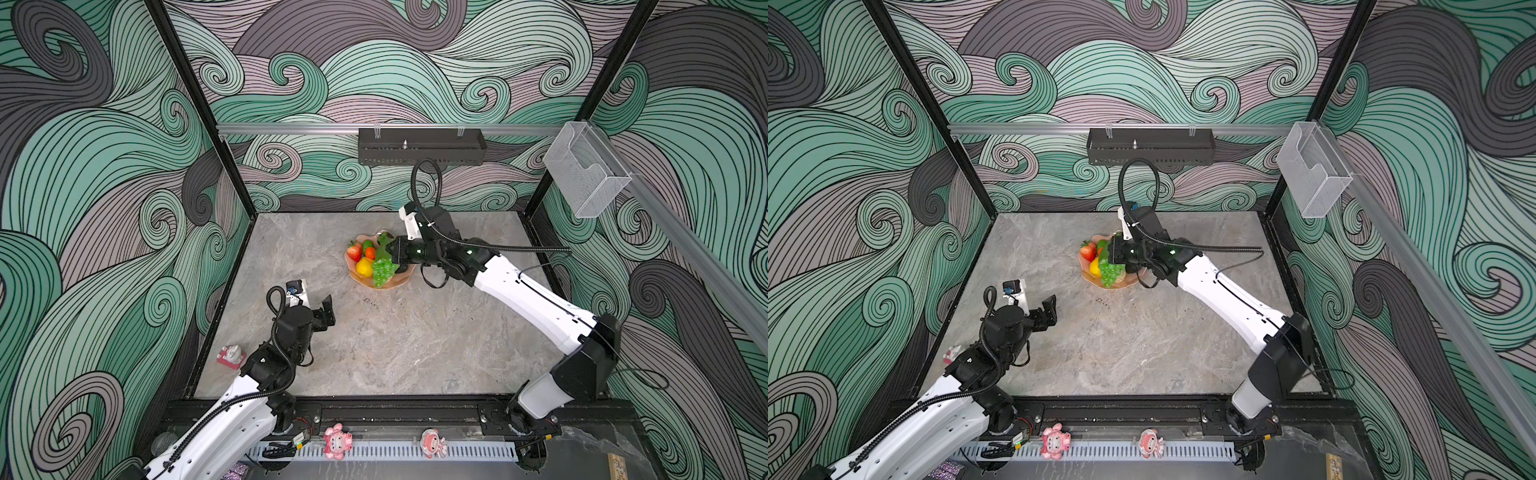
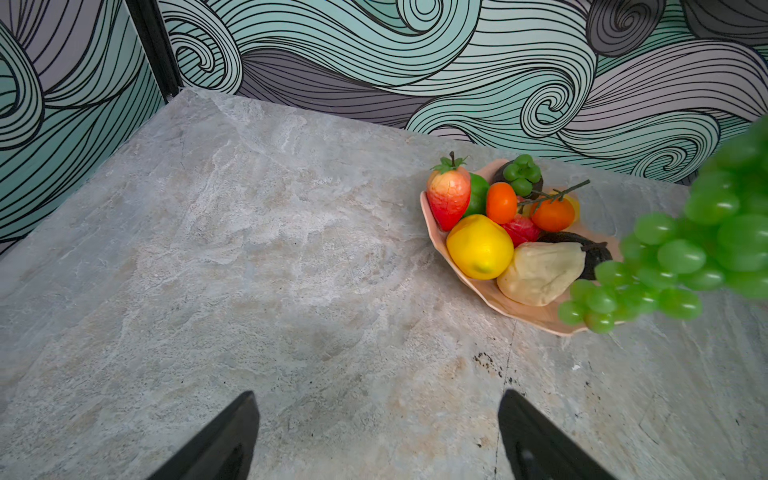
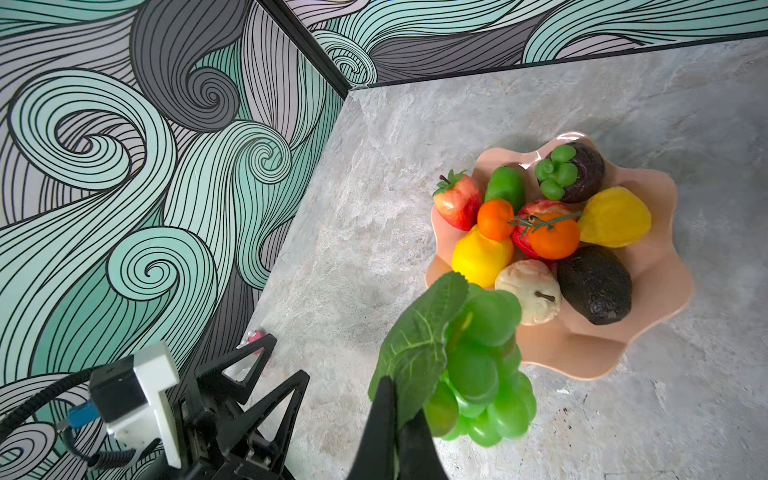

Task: Place and organize the fake fruits in the fruit bowl
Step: 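Lift the green grapes and carry them over the pink bowl with the right gripper, then lower the grapes onto the bowl's near edge with the right gripper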

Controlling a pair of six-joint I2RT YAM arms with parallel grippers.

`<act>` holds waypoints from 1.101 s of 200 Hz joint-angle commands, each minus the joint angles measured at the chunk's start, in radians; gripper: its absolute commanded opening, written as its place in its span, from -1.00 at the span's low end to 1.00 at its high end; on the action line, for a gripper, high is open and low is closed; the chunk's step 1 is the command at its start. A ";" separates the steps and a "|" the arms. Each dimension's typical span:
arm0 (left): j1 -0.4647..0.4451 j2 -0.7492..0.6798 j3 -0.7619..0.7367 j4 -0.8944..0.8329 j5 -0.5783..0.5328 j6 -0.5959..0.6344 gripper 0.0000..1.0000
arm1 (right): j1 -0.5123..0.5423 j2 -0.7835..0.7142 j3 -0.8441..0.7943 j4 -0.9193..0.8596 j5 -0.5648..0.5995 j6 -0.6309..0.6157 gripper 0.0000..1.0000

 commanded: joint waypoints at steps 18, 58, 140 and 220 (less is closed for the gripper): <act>0.008 -0.019 -0.001 -0.024 -0.021 -0.014 0.84 | 0.008 0.126 0.168 0.016 -0.013 -0.045 -1.00; 0.008 -0.023 0.000 -0.024 -0.016 -0.016 0.84 | 0.007 0.252 0.308 0.002 -0.043 -0.052 -1.00; 0.009 -0.023 0.000 -0.024 -0.007 -0.019 0.84 | 0.013 0.439 0.508 -0.047 -0.042 -0.046 -1.00; 0.009 -0.015 0.002 -0.020 -0.005 -0.020 0.84 | 0.042 0.445 0.477 -0.065 -0.027 -0.060 -1.00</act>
